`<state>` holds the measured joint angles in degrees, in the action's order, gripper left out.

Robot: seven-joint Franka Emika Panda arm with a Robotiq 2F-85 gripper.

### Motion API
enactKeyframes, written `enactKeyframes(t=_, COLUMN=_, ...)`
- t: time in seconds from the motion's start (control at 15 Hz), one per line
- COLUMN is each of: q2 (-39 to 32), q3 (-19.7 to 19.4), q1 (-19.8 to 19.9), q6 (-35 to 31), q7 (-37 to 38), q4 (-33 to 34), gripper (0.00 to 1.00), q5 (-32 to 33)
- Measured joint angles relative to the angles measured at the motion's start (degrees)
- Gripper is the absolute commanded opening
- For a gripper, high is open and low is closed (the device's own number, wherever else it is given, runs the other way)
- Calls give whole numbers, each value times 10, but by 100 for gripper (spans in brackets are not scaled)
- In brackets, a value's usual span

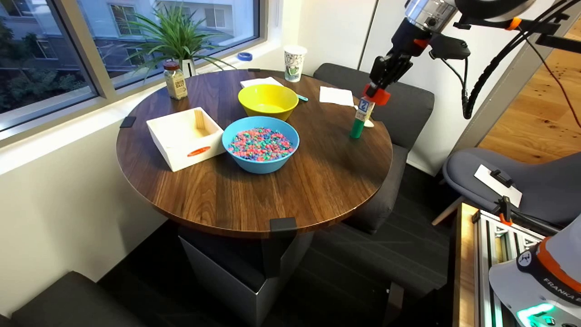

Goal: Lift the cylinder plush block, put it on the table, put the two dices and the rectangle blush block on top of the cylinder plush block

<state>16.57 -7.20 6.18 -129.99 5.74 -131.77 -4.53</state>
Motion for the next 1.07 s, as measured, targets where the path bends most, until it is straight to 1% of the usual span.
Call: enactKeyframes(t=1.07, q2=-24, q3=0, q1=-3, q6=0, q7=-9, q4=22, gripper=8, q5=-4)
